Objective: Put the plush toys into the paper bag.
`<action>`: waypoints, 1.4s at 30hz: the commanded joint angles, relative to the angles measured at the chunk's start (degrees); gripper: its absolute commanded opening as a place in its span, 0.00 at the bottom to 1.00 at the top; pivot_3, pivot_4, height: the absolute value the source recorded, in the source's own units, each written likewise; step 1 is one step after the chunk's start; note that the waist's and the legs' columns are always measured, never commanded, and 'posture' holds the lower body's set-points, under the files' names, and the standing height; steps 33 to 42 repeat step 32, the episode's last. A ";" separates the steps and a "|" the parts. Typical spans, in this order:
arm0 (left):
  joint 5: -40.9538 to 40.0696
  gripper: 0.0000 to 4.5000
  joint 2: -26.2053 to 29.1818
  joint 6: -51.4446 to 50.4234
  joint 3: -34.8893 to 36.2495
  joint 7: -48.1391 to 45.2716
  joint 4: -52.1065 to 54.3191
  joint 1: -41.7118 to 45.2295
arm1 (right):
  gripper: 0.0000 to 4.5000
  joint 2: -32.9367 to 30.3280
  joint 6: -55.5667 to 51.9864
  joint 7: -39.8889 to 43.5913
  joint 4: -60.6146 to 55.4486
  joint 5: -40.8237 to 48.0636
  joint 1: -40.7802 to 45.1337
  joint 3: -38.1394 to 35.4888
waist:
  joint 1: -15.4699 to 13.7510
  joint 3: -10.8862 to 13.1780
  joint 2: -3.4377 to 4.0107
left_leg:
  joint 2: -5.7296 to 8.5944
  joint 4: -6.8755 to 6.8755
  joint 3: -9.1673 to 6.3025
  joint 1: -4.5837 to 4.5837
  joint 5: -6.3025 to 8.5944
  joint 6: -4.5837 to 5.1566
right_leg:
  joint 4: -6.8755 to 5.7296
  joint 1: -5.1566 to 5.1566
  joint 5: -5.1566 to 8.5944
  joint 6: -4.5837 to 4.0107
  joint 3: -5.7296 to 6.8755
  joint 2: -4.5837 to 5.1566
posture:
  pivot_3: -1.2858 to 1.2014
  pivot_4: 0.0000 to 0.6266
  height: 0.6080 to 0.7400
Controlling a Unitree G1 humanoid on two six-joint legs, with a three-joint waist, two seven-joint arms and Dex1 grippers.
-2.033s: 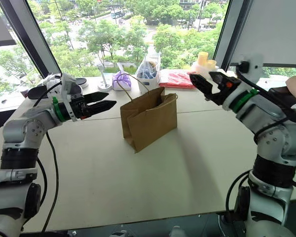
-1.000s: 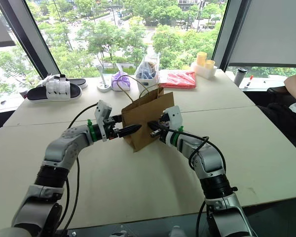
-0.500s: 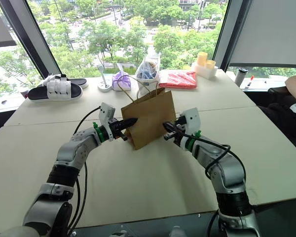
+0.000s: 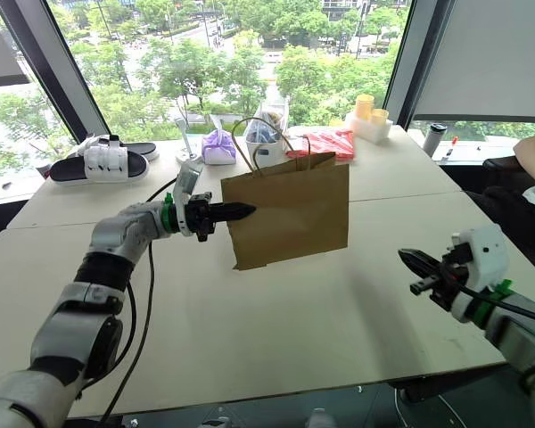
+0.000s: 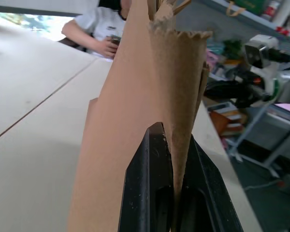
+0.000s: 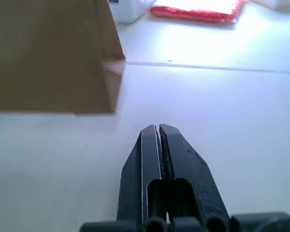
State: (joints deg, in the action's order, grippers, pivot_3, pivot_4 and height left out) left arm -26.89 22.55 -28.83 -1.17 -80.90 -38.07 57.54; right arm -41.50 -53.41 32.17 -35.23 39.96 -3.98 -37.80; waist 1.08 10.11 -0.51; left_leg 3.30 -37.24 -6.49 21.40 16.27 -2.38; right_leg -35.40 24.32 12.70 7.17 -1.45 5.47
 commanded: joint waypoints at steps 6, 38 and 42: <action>7.25 0.01 -1.38 13.26 -6.04 -11.60 -12.65 3.20 | 0.01 -1.80 -2.37 -2.06 -4.58 8.87 1.09 -4.46 | -0.38 0.02 -0.04 | -0.02 -0.02 -0.05 0.04 0.00 0.00 | -0.01 0.00 0.00 -0.01 0.00 -0.01 | 0.52 0.24 1.00; -6.41 0.99 20.89 -14.34 11.05 9.09 50.10 -32.23 | 0.01 -21.71 5.33 16.70 2.54 5.89 8.67 6.51 | -0.55 0.07 -0.11 | -0.12 -0.09 -0.12 0.09 0.03 0.05 | 0.08 -0.06 0.01 0.02 0.02 0.08 | 0.52 0.24 1.00; -6.41 0.99 20.89 -14.34 11.05 9.09 50.10 -32.23 | 0.01 -21.71 5.33 16.70 2.54 5.89 8.67 6.51 | -0.55 0.07 -0.11 | -0.12 -0.09 -0.12 0.09 0.03 0.05 | 0.08 -0.06 0.01 0.02 0.02 0.08 | 0.52 0.24 1.00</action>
